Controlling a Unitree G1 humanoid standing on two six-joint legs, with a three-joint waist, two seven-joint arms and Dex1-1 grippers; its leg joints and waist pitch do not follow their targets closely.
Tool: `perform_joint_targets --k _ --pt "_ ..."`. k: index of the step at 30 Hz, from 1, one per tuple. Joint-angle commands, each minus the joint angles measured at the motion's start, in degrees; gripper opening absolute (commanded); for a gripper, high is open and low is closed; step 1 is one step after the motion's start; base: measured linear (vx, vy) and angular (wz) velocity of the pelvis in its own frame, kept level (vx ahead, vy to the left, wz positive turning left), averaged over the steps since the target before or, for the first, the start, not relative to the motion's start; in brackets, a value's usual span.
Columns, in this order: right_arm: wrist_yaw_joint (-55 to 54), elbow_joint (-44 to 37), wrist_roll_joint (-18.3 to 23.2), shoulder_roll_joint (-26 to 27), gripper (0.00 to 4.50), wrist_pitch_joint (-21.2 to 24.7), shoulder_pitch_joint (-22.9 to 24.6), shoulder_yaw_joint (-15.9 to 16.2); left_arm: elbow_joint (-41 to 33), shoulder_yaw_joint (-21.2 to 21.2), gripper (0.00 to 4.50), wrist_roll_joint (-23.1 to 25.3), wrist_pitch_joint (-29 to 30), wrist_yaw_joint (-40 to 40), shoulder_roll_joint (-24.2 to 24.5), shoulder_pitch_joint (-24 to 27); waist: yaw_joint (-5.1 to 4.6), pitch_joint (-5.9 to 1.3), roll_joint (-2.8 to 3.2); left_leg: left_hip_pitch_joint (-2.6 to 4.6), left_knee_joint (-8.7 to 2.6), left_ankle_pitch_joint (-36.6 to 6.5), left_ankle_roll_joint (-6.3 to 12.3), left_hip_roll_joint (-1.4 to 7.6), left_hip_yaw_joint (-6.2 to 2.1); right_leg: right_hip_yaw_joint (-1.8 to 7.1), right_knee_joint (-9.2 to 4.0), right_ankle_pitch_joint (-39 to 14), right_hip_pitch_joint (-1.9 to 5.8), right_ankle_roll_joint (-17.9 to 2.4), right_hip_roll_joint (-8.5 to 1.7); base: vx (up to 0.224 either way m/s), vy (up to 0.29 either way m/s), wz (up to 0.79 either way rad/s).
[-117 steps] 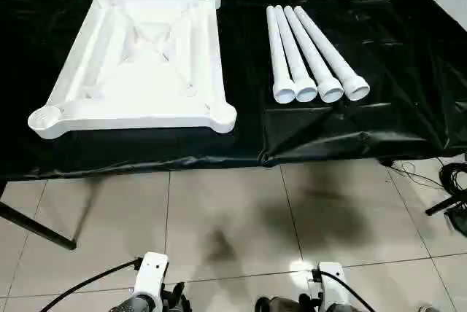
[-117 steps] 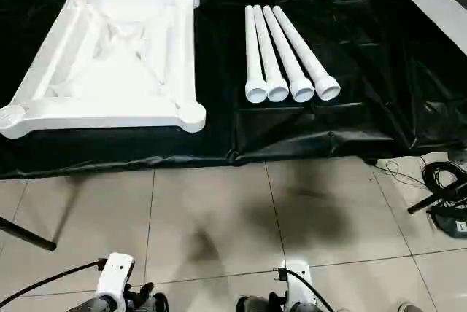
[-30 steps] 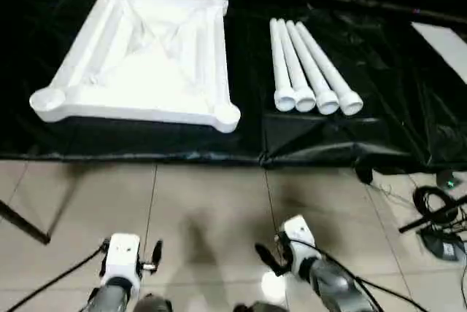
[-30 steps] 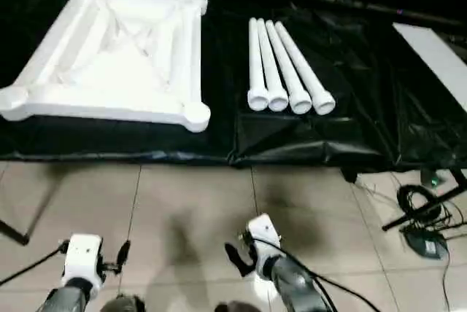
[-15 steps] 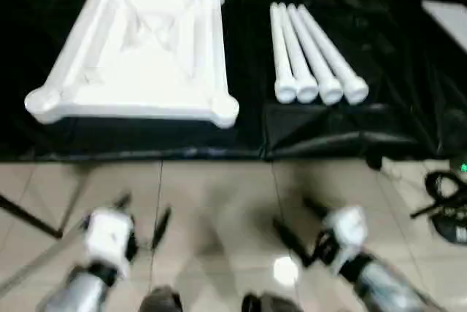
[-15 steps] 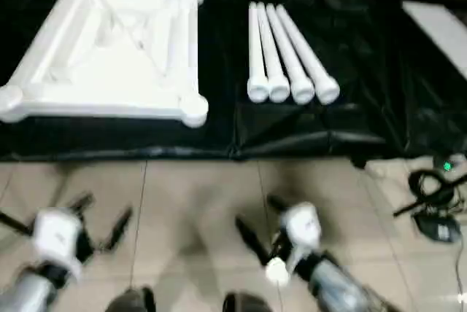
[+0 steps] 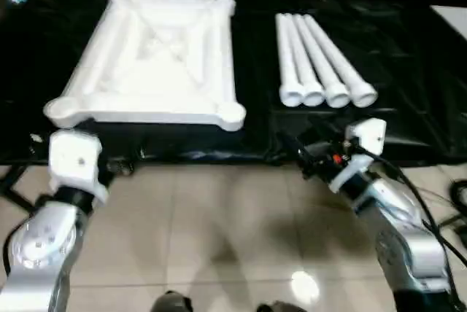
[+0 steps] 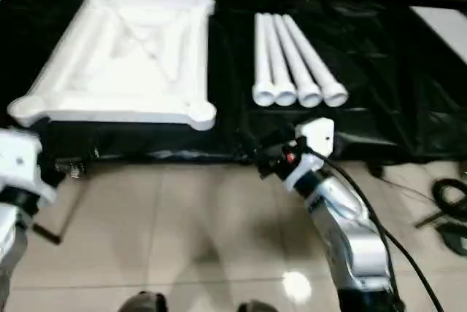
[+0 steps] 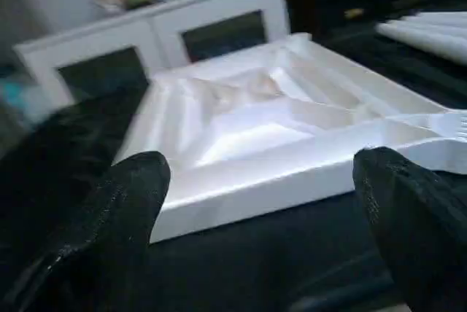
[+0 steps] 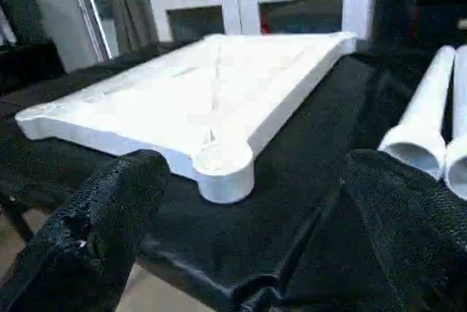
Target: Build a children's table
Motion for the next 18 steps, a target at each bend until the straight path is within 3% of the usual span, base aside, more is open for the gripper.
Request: perform_joint_targets --k 1,2,3,4,5,6,7,8,10,11,12,13,14,15,16,17,18 --pt "-2.9 2.9 1.1 0.8 4.42 -2.1 -3.4 -3.5 -1.4 2.7 4.50 -2.8 4.4 3.0 -1.3 -2.9 -0.22 -3.74 -2.09 0.90 -3.06 -5.9 1.48 1.90 -0.79 2.61 -3.54 5.5 2.49 -11.7 -3.28 0.000 0.000 0.00" --pt "-4.5 3.9 1.5 1.3 4.42 -1.5 -4.0 -4.2 0.9 3.7 4.50 -4.3 3.2 3.7 -2.0 -4.2 -0.12 -3.61 -2.98 1.23 -3.09 -7.3 1.34 1.98 -0.51 2.66 -3.88 0.2 2.01 -11.7 -3.46 -0.061 -0.029 0.02" --pt "-6.0 4.8 1.8 1.7 4.42 -0.7 -4.7 -5.0 3.0 4.6 4.50 -5.6 2.1 4.3 -2.8 -5.5 0.34 -3.45 -1.87 1.16 -3.16 -7.6 0.77 1.90 -0.77 2.69 -3.67 -2.8 1.92 -11.3 -3.79 -0.061 -0.029 0.02" --pt "-7.0 5.6 2.1 2.1 4.42 0.0 -5.2 -5.5 4.6 5.3 4.50 -6.5 1.3 4.8 -3.5 -6.4 0.28 -3.32 -1.60 1.34 -3.46 -9.8 -0.54 2.05 -0.82 2.66 -4.17 -7.6 1.54 -9.9 -3.74 -0.065 -0.036 -0.01" --pt "-9.0 7.1 -0.9 2.1 4.42 0.5 -5.4 -4.5 12.0 3.8 4.50 -3.2 -3.3 4.2 -2.7 -8.9 0.05 -3.26 -3.57 1.15 -3.64 -9.8 -1.12 2.01 -0.88 2.49 -4.54 -11.0 1.52 -7.0 -3.41 -0.050 -0.033 -0.01" --pt "-8.8 7.1 -0.9 2.1 4.42 0.9 -5.2 -4.4 13.2 3.5 4.50 -3.4 -4.0 3.3 -3.0 -9.4 -0.14 -3.61 -2.46 1.95 -3.71 -11.5 -2.56 2.14 -0.84 2.65 -4.61 -11.3 0.81 -4.9 -3.32 -0.050 -0.033 -0.01" --pt "-8.4 7.2 -1.5 2.3 4.42 1.3 -4.8 -4.0 16.6 2.4 4.50 -3.1 -5.7 2.0 -3.7 -10.7 -0.39 -3.80 -3.27 1.43 -3.79 -11.0 -2.56 2.07 -1.04 2.55 -4.83 -10.4 1.36 -4.0 -3.32 0.000 0.000 0.00" --pt "-8.4 7.3 -1.8 2.3 4.42 1.6 -4.7 -3.8 18.0 1.2 4.50 -2.6 -5.9 1.2 -3.9 -11.3 -0.35 -4.08 -3.11 1.72 -3.95 -11.7 -3.68 2.29 -1.22 2.43 -4.61 -8.6 1.13 -3.2 -3.23 0.000 0.000 0.00" --pt "-8.2 7.3 -1.9 2.8 4.42 2.1 -4.7 -3.3 19.5 0.2 4.50 -1.9 -6.4 0.6 -4.0 -12.1 -0.60 -4.29 -3.58 1.53 -4.12 -12.7 -4.51 2.47 -1.50 2.25 -4.23 -6.3 1.20 -3.6 -3.15 0.000 0.000 0.00" --pt "-8.4 6.7 -2.5 3.0 4.42 2.2 -5.1 -2.7 20.6 -1.2 4.50 -0.1 -5.4 0.9 -3.8 -13.2 -0.90 -4.47 -4.42 1.71 -3.82 -13.8 -4.65 2.51 -1.22 2.32 -4.20 -5.9 0.85 -4.0 -3.05 0.000 0.000 0.00" --pt "-8.5 6.5 -2.2 3.2 4.42 2.3 -5.7 -2.7 21.2 -2.0 4.50 0.8 -4.3 1.7 -4.2 -14.5 -0.93 -4.56 -3.78 1.67 -3.84 -14.3 -4.57 2.44 -1.25 2.40 -4.09 -6.5 0.90 -4.3 -3.21 0.000 0.000 0.00" --pt "-8.8 6.6 -2.4 3.4 4.42 2.3 -5.8 -2.4 21.4 -2.1 4.50 0.8 -4.3 1.8 -4.3 -14.7 -0.96 -4.63 -3.92 1.78 -3.70 -14.3 -4.42 2.46 -1.18 2.42 -4.20 -6.3 0.76 -4.5 -3.25 0.000 0.000 0.00" --pt "-9.4 7.5 -3.1 4.2 4.42 2.0 -5.6 -1.4 22.8 -2.2 4.50 1.1 -4.8 2.8 -5.0 -15.9 -0.97 -4.37 -4.54 1.52 -3.73 -14.5 -4.09 2.43 -1.12 2.48 -4.37 -7.8 0.70 -4.6 -3.35 0.000 0.000 0.00" --pt "-9.4 7.8 -3.2 4.4 4.42 1.8 -5.5 -1.1 23.2 -2.2 4.50 1.3 -5.1 3.3 -5.2 -16.2 -0.86 -4.41 -4.78 1.43 -3.63 -14.6 -3.86 2.38 -1.09 2.56 -4.49 -9.0 0.72 -4.7 -3.55 0.000 0.000 0.00" --pt "-9.4 7.8 -3.2 4.4 4.42 1.8 -5.5 -1.1 23.2 -2.2 4.50 1.3 -5.1 3.3 -5.2 -16.2 -0.86 -4.39 -4.74 1.37 -3.64 -14.7 -3.78 2.36 -1.10 2.58 -4.59 -9.6 0.75 -4.6 -3.59 0.000 0.000 0.00" --pt "-10.0 10.5 -5.4 5.0 4.42 -0.2 -4.5 0.5 23.2 -3.1 4.50 1.9 -6.2 3.5 -5.4 -15.9 -0.77 -4.42 -5.68 1.13 -3.56 -14.3 -3.50 2.40 -1.11 2.51 -4.71 -10.4 0.84 -4.5 -3.65 0.000 0.000 0.00" --pt "-10.0 11.7 -6.1 5.4 4.42 -1.3 -4.2 1.0 23.2 -4.0 4.50 3.0 -6.9 3.4 -5.1 -15.7 -0.54 -4.47 -5.22 1.17 -3.53 -13.7 -3.43 2.41 -1.10 2.57 -4.68 -10.7 0.72 -4.4 -3.79 0.000 0.000 0.00"
